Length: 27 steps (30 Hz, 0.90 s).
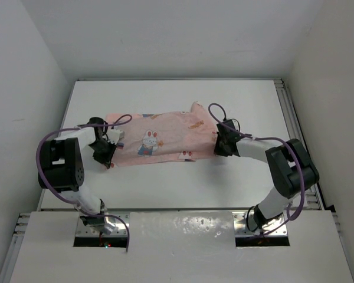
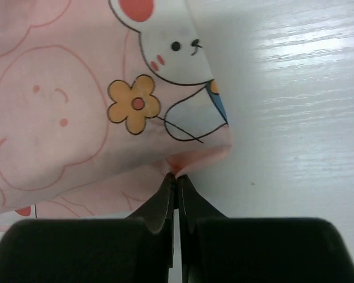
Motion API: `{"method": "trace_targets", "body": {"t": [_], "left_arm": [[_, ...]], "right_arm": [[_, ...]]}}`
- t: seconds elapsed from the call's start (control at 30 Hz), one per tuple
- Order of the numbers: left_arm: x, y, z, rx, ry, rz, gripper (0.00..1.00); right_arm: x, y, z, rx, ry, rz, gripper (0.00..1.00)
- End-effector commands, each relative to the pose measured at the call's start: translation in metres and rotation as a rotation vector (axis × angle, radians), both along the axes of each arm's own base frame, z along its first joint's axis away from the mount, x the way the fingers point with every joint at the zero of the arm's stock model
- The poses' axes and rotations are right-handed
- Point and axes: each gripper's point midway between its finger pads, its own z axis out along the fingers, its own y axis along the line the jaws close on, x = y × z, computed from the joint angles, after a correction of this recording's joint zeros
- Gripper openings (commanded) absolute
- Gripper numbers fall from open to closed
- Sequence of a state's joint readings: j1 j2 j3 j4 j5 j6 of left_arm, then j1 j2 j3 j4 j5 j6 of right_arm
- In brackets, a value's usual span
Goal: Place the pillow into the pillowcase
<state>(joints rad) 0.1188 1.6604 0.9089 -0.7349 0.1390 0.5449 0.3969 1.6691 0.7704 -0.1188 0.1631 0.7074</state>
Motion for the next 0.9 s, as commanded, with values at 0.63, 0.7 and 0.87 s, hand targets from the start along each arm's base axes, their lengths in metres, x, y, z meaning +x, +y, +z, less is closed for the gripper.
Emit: {"method": "trace_targets", "body": {"t": [0.63,0.7,0.87], "left_arm": [[0.13,-0.034,0.331,-0.056,-0.68,-0.192,0.0],[0.126,-0.041,0.334,-0.084,-0.682,-0.203,0.0],[0.126,-0.045,0.319,-0.103,-0.639,-0.204,0.0]], "right_arm": [[0.092,-0.013,0.382,0.161,-0.831,0.151,0.0],[0.085,-0.014,0.389,0.158,-0.847,0.159,0.0],[0.068,-0.02,0.392,0.154,-0.88,0.145,0.0]]}}
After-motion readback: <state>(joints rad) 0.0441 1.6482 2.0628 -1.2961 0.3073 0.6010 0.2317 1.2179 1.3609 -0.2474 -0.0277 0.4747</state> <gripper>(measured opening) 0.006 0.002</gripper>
